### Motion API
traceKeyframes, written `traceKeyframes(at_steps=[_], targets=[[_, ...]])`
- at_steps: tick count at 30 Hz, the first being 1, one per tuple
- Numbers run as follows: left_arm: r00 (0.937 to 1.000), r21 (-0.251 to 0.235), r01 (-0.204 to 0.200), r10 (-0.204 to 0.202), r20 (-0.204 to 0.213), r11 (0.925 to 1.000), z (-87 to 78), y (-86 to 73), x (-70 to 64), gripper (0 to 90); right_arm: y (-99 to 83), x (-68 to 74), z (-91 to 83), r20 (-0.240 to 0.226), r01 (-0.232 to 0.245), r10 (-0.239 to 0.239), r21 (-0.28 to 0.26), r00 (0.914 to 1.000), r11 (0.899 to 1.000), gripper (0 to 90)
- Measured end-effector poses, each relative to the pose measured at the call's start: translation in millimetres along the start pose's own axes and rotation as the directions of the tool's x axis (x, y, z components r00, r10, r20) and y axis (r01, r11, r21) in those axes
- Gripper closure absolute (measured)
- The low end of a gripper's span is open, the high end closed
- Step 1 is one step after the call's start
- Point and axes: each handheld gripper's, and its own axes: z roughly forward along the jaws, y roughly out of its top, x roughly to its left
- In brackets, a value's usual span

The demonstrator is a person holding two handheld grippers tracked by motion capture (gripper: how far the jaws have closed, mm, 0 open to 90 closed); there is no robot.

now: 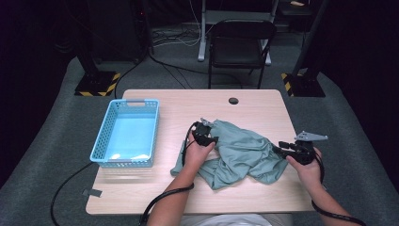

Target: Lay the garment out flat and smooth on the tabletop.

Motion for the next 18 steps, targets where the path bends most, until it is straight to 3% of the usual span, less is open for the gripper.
traceKeyframes(at_steps=[3,5,7,8,10,14,17,18], targets=[[1.0,0.017,-0.004,0.004,-0.001,0.9998,7.5,2.2,0.7,50.2,-6.0,-10.4,4.8,-0.008,-0.06,0.06,0.033,0.9981,0.998,50.7],[0.9996,0.026,-0.029,0.028,0.008,0.9992,11.0,1.8,-2.1,58.8,-10.9,-13.8,12.0,-0.034,-0.083,0.085,0.065,0.9958,0.994,51.1],[0.9989,0.034,-0.039,0.038,0.028,0.9986,11.3,2.9,-3.6,74.6,-14.3,-13.1,20.6,-0.084,-0.099,0.107,0.098,0.9907,0.99,63.2],[0.9988,0.037,-0.039,0.037,0.031,0.9986,11.1,3.2,-3.8,79.2,-14.6,-11.8,23.5,-0.12,-0.096,0.11,0.117,0.9867,0.989,72.5],[0.9984,0.044,-0.049,0.047,0.032,0.9978,8.9,4.6,-3.7,86.3,-12.5,-7.6,24.4,-0.136,-0.068,0.085,0.126,0.9871,0.99,85.8],[0.9985,0.011,-0.044,0.044,0.033,0.999,-7.6,10.0,2.1,87.3,-1.8,0.3,11.0,-0.152,-0.048,0.056,0.058,0.9867,0.997,89.0],[0.9981,-0.026,-0.052,0.053,0.032,0.9983,-31.8,14.2,7.6,87.5,5.8,9.6,-0.4,-0.221,-0.043,0.045,0.012,0.9743,0.999,89.1],[0.9981,-0.026,-0.052,0.053,0.032,0.9983,-31.8,14.2,7.6,87.5,5.8,9.6,-0.4,-0.221,-0.043,0.045,0.012,0.9743,0.999,89.1]])
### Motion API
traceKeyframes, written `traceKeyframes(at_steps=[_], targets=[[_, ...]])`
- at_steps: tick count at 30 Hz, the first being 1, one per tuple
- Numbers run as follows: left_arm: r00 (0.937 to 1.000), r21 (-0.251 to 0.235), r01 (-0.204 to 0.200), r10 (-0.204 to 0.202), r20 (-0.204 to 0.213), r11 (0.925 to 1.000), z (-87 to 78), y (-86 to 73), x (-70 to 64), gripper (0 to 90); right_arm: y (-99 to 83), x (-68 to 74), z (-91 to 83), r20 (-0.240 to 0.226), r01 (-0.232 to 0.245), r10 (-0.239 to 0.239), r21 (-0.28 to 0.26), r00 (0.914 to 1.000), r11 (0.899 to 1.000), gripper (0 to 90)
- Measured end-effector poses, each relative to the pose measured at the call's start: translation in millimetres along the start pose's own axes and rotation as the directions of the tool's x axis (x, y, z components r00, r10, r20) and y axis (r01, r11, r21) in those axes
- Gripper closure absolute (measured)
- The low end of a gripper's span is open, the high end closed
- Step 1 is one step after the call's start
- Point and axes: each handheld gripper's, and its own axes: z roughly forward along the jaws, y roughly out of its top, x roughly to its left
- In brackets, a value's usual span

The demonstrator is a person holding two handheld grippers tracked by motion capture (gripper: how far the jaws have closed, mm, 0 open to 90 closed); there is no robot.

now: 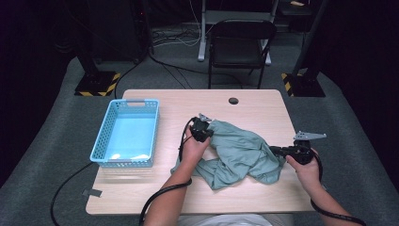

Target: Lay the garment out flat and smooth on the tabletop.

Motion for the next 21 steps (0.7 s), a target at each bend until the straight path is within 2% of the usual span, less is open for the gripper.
traceKeyframes(at_steps=[1,2,5,6,7,8,9,10,13,14,15,16,17,19,21], targets=[[0.9999,0.008,-0.013,0.013,0.003,0.9999,-10.7,-1.6,1.9,87.5,0.6,4.8,0.1,-0.032,0.009,-0.009,0.01,0.9994,1.0,89.1],[0.9997,0.016,-0.025,0.025,-0.003,0.9996,-17.5,-4.4,3.3,87.4,-0.3,13.9,2.8,-0.089,0.024,-0.02,0.045,0.9959,0.999,89.1],[0.9992,0.043,-0.034,0.035,-0.023,0.9985,-36.2,-19.6,10.5,87.4,-5.6,37.0,13.2,-0.191,0.098,-0.073,0.128,0.979,0.987,89.2],[0.9994,0.055,-0.02,0.022,-0.025,0.9983,-42.0,-27.5,14.3,87.4,-7.5,45.1,17.9,-0.226,0.128,-0.09,0.16,0.9699,0.979,89.2],[0.9995,0.062,-0.011,0.013,-0.029,0.998,-45.8,-34.2,17.0,87.5,-10.4,54.6,24.5,-0.265,0.164,-0.107,0.203,0.9582,0.965,89.2],[0.9995,0.069,-0.003,0.005,-0.031,0.9976,-48.2,-39.2,18.5,87.4,-13.5,61.6,30.2,-0.289,0.187,-0.116,0.233,0.9503,0.954,89.2],[0.9994,0.077,0.002,0.0,-0.034,0.997,-51.0,-45.9,20.2,87.4,-16.1,66.4,34.6,-0.306,0.204,-0.122,0.254,0.9442,0.945,89.2],[0.9994,0.083,0.007,-0.004,-0.034,0.9965,-53.3,-52.3,21.6,87.4,-19.9,72.5,40.2,-0.328,0.228,-0.13,0.281,0.9358,0.932,89.2],[0.999,0.09,0.017,-0.014,-0.042,0.9958,-59.9,-70.2,23.7,87.4,-31.1,86.5,53.7,-0.369,0.275,-0.143,0.337,0.9184,0.9,88.9],[0.9988,0.088,0.025,-0.021,-0.044,0.9958,-61.3,-74.4,24.4,87.3,-31.9,88.8,55.3,-0.38,0.28,-0.142,0.338,0.9141,0.899,88.5],[0.9988,0.084,0.028,-0.025,-0.042,0.9961,-62.1,-77.0,25.5,87.2,-31.0,90.4,55.4,-0.39,0.282,-0.143,0.327,0.9095,0.902,86.7],[0.9985,0.078,0.04,-0.037,-0.041,0.9962,-63.3,-80.5,27.1,87.1,-28.9,91.2,54.2,-0.391,0.282,-0.148,0.312,0.9086,0.907,82.4],[0.9981,0.071,0.05,-0.047,-0.04,0.9962,-63.5,-82.1,27.8,87.0,-23.6,91.0,50.6,-0.37,0.272,-0.159,0.278,0.9153,0.921,78.0],[0.9975,0.062,0.062,-0.059,-0.037,0.9961,-64.0,-84.3,28.7,86.9,-14.7,86.9,43.4,-0.342,0.246,-0.163,0.216,0.9255,0.945,76.8],[0.9975,0.055,0.059,-0.057,-0.041,0.9967,-64.3,-84.6,28.2,86.9,-6.5,78.8,35.3,-0.267,0.22,-0.174,0.156,0.9481,0.963,76.3]])
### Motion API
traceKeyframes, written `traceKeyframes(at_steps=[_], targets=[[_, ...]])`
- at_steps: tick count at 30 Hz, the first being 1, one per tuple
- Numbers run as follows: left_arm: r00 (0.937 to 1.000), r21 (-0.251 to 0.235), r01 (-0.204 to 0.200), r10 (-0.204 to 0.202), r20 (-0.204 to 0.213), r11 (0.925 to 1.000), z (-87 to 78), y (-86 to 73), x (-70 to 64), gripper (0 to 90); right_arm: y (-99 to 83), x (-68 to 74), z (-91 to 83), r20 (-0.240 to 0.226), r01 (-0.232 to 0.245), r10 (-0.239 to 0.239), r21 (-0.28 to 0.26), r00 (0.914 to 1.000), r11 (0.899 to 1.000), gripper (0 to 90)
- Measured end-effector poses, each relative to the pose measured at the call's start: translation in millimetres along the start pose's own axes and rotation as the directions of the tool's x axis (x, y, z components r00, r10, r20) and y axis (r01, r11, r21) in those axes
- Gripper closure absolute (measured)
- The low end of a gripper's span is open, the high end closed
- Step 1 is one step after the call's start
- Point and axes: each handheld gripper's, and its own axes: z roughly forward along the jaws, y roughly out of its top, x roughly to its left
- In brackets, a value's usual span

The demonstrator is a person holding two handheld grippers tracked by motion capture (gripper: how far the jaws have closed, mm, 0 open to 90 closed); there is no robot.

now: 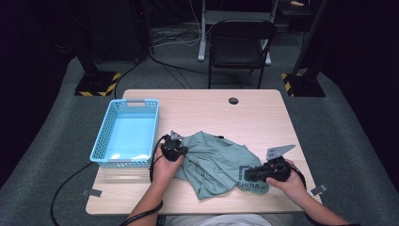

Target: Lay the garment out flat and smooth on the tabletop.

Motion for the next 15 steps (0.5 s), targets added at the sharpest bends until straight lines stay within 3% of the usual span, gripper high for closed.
traceKeyframes(at_steps=[2,4,6,10,15], targets=[[1.0,-0.001,-0.006,0.006,-0.007,1.0,-0.5,0.0,-1.3,86.8,0.7,-8.9,-9.2,0.077,-0.023,0.027,-0.049,0.9967,0.999,76.1],[0.9999,-0.008,-0.006,0.006,-0.01,1.0,-0.6,-0.5,-2.6,86.9,-0.8,-15.1,-12.8,0.122,-0.038,0.046,-0.068,0.9915,0.997,75.4],[0.9999,-0.008,-0.009,0.009,-0.013,0.9999,-0.8,-0.8,-3.0,86.8,-3.8,-21.6,-14.2,0.192,-0.041,0.053,-0.067,0.9799,0.997,73.5],[0.9999,-0.015,-0.009,0.009,-0.014,0.9999,-1.1,-1.8,-3.9,86.5,-9.6,-30.7,-11.8,0.266,-0.044,0.058,-0.056,0.9622,0.997,66.0],[0.9998,-0.023,-0.01,0.01,-0.017,0.9997,-1.4,-1.9,-5.6,86.0,-8.7,-37.2,-12.4,0.307,-0.055,0.073,-0.068,0.9487,0.996,57.1]])
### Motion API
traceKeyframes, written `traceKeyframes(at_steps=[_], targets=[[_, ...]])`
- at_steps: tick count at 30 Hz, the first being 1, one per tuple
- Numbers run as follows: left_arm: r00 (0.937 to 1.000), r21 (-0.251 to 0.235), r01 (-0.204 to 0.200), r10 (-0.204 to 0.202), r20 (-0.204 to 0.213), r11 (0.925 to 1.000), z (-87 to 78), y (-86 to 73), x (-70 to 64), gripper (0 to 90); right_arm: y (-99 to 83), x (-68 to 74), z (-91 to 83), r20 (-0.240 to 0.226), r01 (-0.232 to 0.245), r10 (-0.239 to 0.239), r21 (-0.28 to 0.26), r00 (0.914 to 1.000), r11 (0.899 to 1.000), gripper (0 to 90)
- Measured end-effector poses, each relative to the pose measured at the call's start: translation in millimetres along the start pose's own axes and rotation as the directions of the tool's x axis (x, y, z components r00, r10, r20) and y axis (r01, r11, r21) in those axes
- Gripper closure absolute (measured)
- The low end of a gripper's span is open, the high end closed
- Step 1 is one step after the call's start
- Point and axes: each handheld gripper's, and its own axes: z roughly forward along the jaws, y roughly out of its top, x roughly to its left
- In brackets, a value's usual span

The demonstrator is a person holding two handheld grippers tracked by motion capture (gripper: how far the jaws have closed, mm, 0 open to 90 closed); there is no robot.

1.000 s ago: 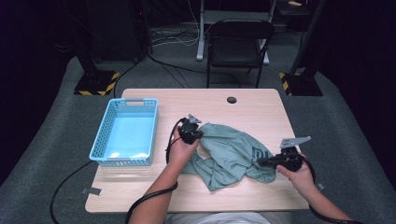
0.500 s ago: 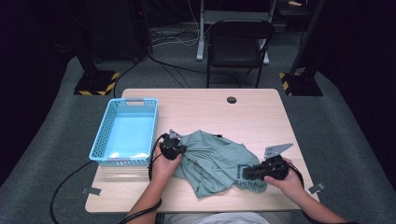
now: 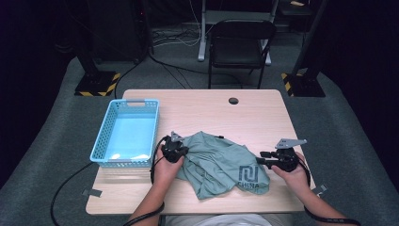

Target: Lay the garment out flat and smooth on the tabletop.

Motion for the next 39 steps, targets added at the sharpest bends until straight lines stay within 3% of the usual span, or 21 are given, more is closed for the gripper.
traceKeyframes(at_steps=[3,6,11,17,23,27,32,36,39], targets=[[1.0,-0.003,-0.001,0.001,-0.001,1.0,-0.1,-0.2,0.5,86.0,9.8,-4.9,-0.3,0.037,0.003,-0.004,0.02,0.9993,1.0,53.2],[1.0,-0.003,0.001,-0.001,-0.001,1.0,-0.2,-0.5,1.1,86.0,20.1,-14.1,3.7,0.046,-0.003,0.002,0.029,0.9989,1.0,54.9],[1.0,-0.004,0.006,-0.006,-0.001,1.0,0.7,-1.8,1.3,86.0,27.1,-28.6,26.7,0.095,-0.031,0.029,0.017,0.995,0.999,57.4],[1.0,-0.001,0.0,0.0,-0.004,1.0,1.8,-3.6,0.6,86.0,25.7,-31.5,50.8,0.117,-0.065,0.063,0.015,0.9911,0.998,60.2],[1.0,-0.005,0.005,-0.005,-0.004,1.0,0.6,-4.8,0.4,85.9,30.9,-28.4,63.9,0.079,-0.109,0.108,0.012,0.991,0.994,60.4],[1.0,-0.004,0.004,-0.004,-0.004,1.0,-0.1,-5.6,0.9,85.9,32.2,-21.3,74.7,0.082,-0.084,0.08,0.051,0.9935,0.995,62.9],[1.0,-0.007,0.005,-0.005,-0.006,1.0,-0.6,-6.0,1.1,86.0,29.2,-18.9,84.1,0.056,-0.08,0.075,0.106,0.9956,0.991,81.9],[0.9999,-0.014,0.005,-0.005,-0.01,0.9999,-2.2,-5.8,1.9,86.0,31.4,-21.9,77.8,0.042,-0.082,0.079,0.086,0.996,0.993,86.3],[0.9998,-0.025,0.008,-0.008,-0.019,0.9997,-5.2,-4.8,3.6,86.3,38.5,-27.5,62.5,0.057,-0.082,0.079,0.042,0.9952,0.996,86.5]])
